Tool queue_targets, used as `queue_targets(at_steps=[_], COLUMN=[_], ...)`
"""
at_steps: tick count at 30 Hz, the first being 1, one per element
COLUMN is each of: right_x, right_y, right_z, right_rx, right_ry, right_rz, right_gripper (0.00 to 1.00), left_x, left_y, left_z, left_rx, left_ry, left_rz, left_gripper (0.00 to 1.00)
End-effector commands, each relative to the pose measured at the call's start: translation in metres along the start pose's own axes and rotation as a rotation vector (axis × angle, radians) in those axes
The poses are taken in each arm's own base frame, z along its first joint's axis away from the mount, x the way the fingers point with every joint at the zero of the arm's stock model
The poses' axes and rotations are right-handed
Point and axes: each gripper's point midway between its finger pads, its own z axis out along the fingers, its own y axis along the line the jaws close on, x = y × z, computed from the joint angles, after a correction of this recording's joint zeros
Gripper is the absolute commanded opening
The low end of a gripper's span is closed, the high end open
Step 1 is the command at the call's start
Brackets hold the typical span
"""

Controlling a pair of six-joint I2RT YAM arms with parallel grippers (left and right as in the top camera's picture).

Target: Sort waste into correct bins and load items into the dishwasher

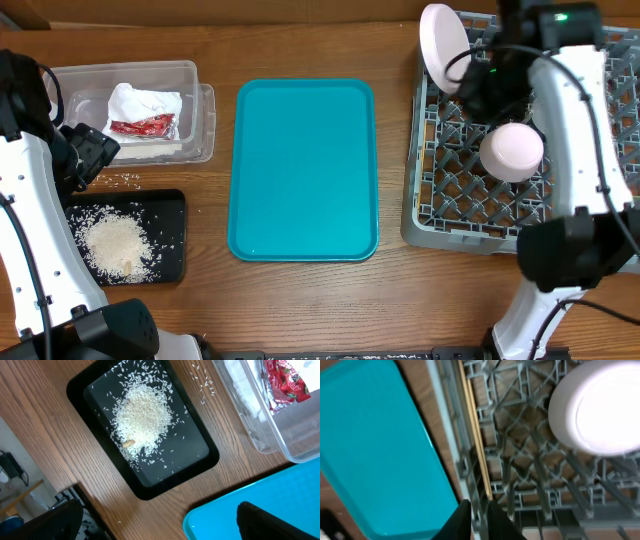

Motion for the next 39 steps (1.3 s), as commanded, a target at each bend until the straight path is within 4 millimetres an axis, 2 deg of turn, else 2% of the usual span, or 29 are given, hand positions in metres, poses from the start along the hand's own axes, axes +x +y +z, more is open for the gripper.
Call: queue_targets(at_steps=[1,5,8,11,14,18,21,22,23,26,31,39], right_x=[0.016,0.042,0.062,0.086,0.113,0.149,0.17,0.177,0.183,0.194,0.213,0.214], right_y=[0.005,0.029,0.034,0.024,0.004,-0.022,-0.026,-0.024,-0.022,-0.021,-0.032,-0.032], right_z=[-0.033,-0.055,-0.076,-0.091,-0.093,-0.089,-0.086,-0.085,-0.084,-0.08,-0.07,-0.07], right_rx=[0.06,0.013,-0.028,-0.051,-0.045,-0.052,-0.127,-0.163,-0.197,-0.257,-0.235,-0.236], right_ry=[-0.102,-0.141,-0.179,-0.196,-0.189,-0.194,-0.202,-0.198,-0.195,-0.206,-0.135,-0.129], right_rz=[-0.025,-0.174,-0.22,-0.232,-0.232,-0.221,-0.21,-0.215,-0.22,-0.231,-0.225,-0.225], right_gripper=[0.15,0.16,0.18,0.24,0.37,0.4,0.42,0.54,1.0,1.0,1.0,1.0], left_x=[-0.001,-0.001,-0.001,-0.001,-0.001,-0.001,-0.001,-0.001,-0.001,-0.001,-0.001,-0.001], left_y=[0.001,0.001,0.001,0.001,0.001,0.001,0.001,0.001,0.001,0.001,0.001,0.001], left_z=[0.002,0.002,0.002,0.002,0.002,0.002,0.002,0.002,0.002,0.002,0.002,0.002], left_rx=[-0.008,-0.008,-0.008,-0.008,-0.008,-0.008,-0.008,-0.008,-0.008,-0.008,-0.008,-0.008], left_ry=[0.004,0.004,0.004,0.004,0.004,0.004,0.004,0.004,0.004,0.004,0.004,0.004], left_rz=[0.017,0.017,0.017,0.017,0.017,0.017,0.017,0.017,0.017,0.017,0.017,0.017], left_gripper=[1.0,1.0,1.0,1.0,1.0,1.0,1.0,1.0,1.0,1.0,1.0,1.0])
